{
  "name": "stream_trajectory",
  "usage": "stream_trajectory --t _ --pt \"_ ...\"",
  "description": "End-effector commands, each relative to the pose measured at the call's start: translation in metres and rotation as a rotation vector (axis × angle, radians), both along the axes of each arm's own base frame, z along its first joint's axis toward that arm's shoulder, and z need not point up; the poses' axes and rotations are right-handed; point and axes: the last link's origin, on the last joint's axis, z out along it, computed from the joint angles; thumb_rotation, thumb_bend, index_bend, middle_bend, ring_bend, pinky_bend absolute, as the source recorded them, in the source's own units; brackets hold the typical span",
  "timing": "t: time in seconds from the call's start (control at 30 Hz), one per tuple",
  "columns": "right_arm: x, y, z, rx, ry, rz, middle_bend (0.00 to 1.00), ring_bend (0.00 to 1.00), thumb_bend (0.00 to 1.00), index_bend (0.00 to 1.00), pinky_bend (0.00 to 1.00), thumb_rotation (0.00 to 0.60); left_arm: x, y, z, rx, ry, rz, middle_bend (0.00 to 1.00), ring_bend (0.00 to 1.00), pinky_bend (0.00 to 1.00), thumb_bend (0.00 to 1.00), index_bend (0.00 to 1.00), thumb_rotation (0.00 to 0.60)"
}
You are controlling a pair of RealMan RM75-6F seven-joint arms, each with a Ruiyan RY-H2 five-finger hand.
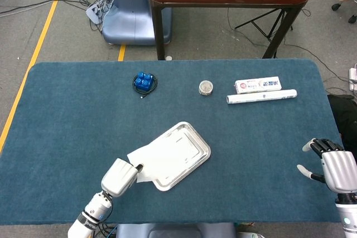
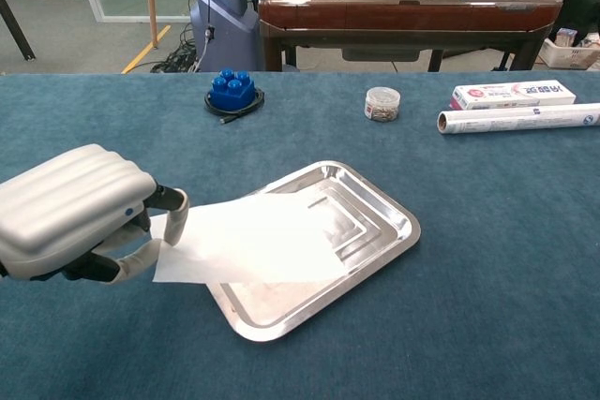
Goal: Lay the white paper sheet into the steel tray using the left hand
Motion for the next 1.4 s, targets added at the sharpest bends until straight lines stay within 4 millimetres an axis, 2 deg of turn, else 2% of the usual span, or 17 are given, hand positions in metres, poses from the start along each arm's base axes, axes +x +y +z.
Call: stream_trajectory --t 0.03,0.17,0.33,0.43,0.73,0.87,0.97,1.07,1.13,1.23,1.4 --pt "0.000 0.000 0.000 -0.001 0.000 0.000 0.43 0.34 0.10 0.47 0.47 0.600 0.001 0.000 0.000 -0.008 -0.004 -0.009 1.00 1.00 1.00 0.56 0.53 0.600" --pt "0.000 0.000 0.000 -0.001 -0.001 -0.001 0.43 0.34 0.10 0.47 0.47 0.600 0.000 0.000 -0.001 -0.017 -0.002 -0.015 1.00 1.00 1.00 0.53 0.45 0.600" --pt "-0.001 -0.001 0.001 -0.004 0.004 -0.003 0.43 0.34 0.10 0.47 0.47 0.600 -0.001 0.000 -0.003 -0.029 -0.016 -0.008 1.00 1.00 1.00 0.33 0.36 0.600" --pt "-0.001 -0.001 0.001 -0.004 0.003 -0.004 0.43 0.34 0.10 0.47 0.47 0.600 -0.002 0.001 -0.004 -0.034 -0.021 -0.010 1.00 1.00 1.00 0.26 0.34 0.600" --pt "-0.001 0.000 0.003 -0.004 0.001 -0.004 0.43 0.34 0.10 0.47 0.47 0.600 -0.004 0.003 -0.005 -0.030 -0.013 -0.008 1.00 1.00 1.00 0.22 0.32 0.600" --pt "-0.002 -0.001 0.003 -0.004 0.002 -0.007 0.43 0.34 0.10 0.47 0.47 0.600 -0.008 0.011 -0.001 -0.038 -0.007 0.017 1.00 1.00 1.00 0.22 0.33 0.600" --pt "-0.002 -0.001 0.003 -0.003 0.004 -0.008 0.43 0.34 0.10 0.47 0.47 0.600 -0.010 0.017 0.003 -0.105 0.003 0.047 1.00 1.00 1.00 0.22 0.33 0.600" --pt "-0.002 -0.001 0.002 -0.001 0.007 -0.009 0.43 0.34 0.10 0.47 0.47 0.600 -0.009 0.024 0.008 -0.181 0.013 0.084 1.00 1.00 1.00 0.31 0.31 0.600" --pt "-0.002 -0.001 0.002 0.003 0.008 -0.010 0.43 0.34 0.10 0.47 0.47 0.600 -0.007 0.029 0.011 -0.237 0.027 0.102 1.00 1.00 1.00 0.43 0.29 0.600" --pt "-0.002 -0.001 0.001 0.006 0.011 -0.012 0.43 0.34 0.10 0.47 0.47 0.600 -0.004 0.035 0.013 -0.316 0.045 0.141 1.00 1.00 1.00 0.54 0.26 0.600" --pt "-0.003 -0.001 0.001 0.007 0.011 -0.015 0.43 0.34 0.10 0.47 0.47 0.600 0.003 0.044 0.010 -0.365 0.078 0.166 1.00 1.00 1.00 0.63 0.23 0.600"
